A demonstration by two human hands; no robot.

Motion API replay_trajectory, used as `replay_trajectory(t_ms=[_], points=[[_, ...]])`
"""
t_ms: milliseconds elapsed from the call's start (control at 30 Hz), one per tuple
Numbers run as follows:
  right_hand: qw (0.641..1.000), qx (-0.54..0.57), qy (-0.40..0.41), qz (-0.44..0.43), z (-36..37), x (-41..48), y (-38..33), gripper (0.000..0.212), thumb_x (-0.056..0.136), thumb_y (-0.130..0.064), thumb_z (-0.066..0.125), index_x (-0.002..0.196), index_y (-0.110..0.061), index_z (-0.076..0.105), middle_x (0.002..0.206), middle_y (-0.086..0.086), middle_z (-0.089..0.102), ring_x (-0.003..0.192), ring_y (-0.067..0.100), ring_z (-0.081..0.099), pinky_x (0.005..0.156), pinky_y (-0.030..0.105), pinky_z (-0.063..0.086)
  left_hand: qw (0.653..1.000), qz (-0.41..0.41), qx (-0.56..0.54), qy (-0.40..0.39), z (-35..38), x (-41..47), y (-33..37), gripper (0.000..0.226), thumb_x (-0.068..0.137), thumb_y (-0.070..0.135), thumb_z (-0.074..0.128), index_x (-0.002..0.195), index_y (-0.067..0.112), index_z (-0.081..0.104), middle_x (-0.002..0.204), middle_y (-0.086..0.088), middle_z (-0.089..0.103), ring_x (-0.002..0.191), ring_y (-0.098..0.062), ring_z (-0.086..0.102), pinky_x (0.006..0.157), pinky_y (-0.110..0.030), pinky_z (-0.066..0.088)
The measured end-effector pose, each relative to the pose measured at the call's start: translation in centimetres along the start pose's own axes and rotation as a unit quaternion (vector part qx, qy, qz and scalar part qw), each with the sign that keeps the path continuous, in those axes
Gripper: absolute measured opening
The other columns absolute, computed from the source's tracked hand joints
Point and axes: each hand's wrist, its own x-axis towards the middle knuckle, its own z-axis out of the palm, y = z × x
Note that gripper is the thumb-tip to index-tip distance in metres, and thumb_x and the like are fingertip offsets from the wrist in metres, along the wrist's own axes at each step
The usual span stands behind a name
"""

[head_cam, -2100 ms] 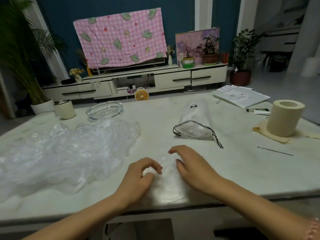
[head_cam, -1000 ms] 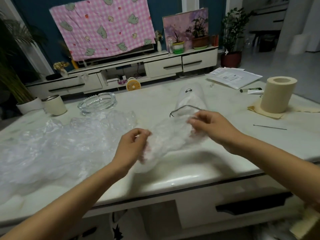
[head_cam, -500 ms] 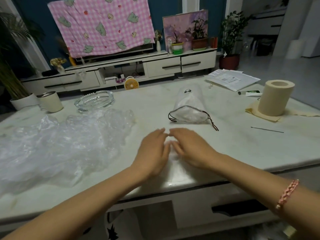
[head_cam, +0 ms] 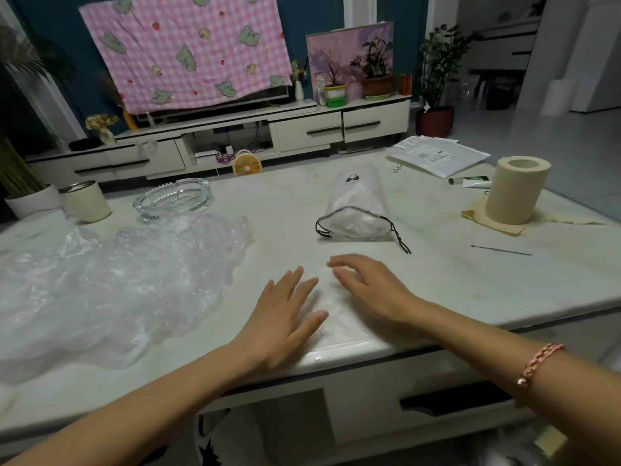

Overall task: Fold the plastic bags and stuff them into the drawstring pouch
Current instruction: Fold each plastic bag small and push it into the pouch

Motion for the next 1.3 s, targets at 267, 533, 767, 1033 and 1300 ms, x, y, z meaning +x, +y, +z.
replay_trajectory(t_ms=[267,533,767,1033,1300], points=[[0.947,-0.221,-0.194,-0.128,-2.1,-4.2,-0.5,0.035,0.088,-0.044,0.058,0.113,-0.019,0.053,0.117,-0.003,0.047,0.105,0.012,0.042,0.088,0.023,0.031,0.986,0.143,-0.037,0.075,-0.1,-2.5,-1.2,0.049,0.091,0.064,0.034,0.107,0.024,0.058,0.114,0.011,0.052,0.104,-0.004,0.046,0.090,-0.020,0.037],[0.993,-0.070,-0.088,-0.033,-0.8,-2.1,-0.2,0.012,0.095,-0.018,0.050,0.089,-0.012,0.058,0.089,0.001,0.060,0.081,0.017,0.050,0.070,0.024,0.035,0.988,0.106,-0.087,0.074,-0.4,-2.2,-1.4,0.060,0.082,0.067,0.045,0.119,0.022,0.054,0.111,0.015,0.050,0.101,0.001,0.045,0.088,-0.009,0.034],[0.987,0.085,-0.106,0.090,-2.5,0.8,0.5,0.046,0.086,-0.045,0.062,0.086,0.000,0.058,0.073,0.010,0.056,0.071,0.009,0.049,0.070,0.027,0.038,0.933,-0.142,-0.283,0.168,-0.6,1.2,-1.4,0.031,0.096,0.027,0.052,0.067,0.019,0.060,0.061,0.008,0.060,0.057,-0.004,0.053,0.058,-0.019,0.039],[0.982,-0.060,0.023,0.178,-0.5,3.4,2.2,0.044,0.095,-0.038,0.047,0.067,-0.005,0.053,0.073,0.010,0.062,0.076,0.027,0.057,0.064,0.034,0.037,0.950,-0.243,-0.123,0.155,-0.8,5.0,-2.3,0.032,0.096,0.032,0.048,0.073,0.009,0.053,0.074,-0.004,0.057,0.076,-0.027,0.054,0.059,-0.031,0.035],[0.950,-0.264,0.054,0.158,0.6,2.9,2.6,0.030,0.098,-0.031,0.040,0.115,-0.007,0.047,0.112,0.012,0.060,0.104,0.033,0.056,0.075,0.036,0.039,0.950,-0.255,0.144,0.112,-0.2,5.2,-1.9,0.044,0.100,0.040,0.032,0.106,0.005,0.057,0.115,-0.013,0.048,0.105,-0.030,0.044,0.087,-0.038,0.037]])
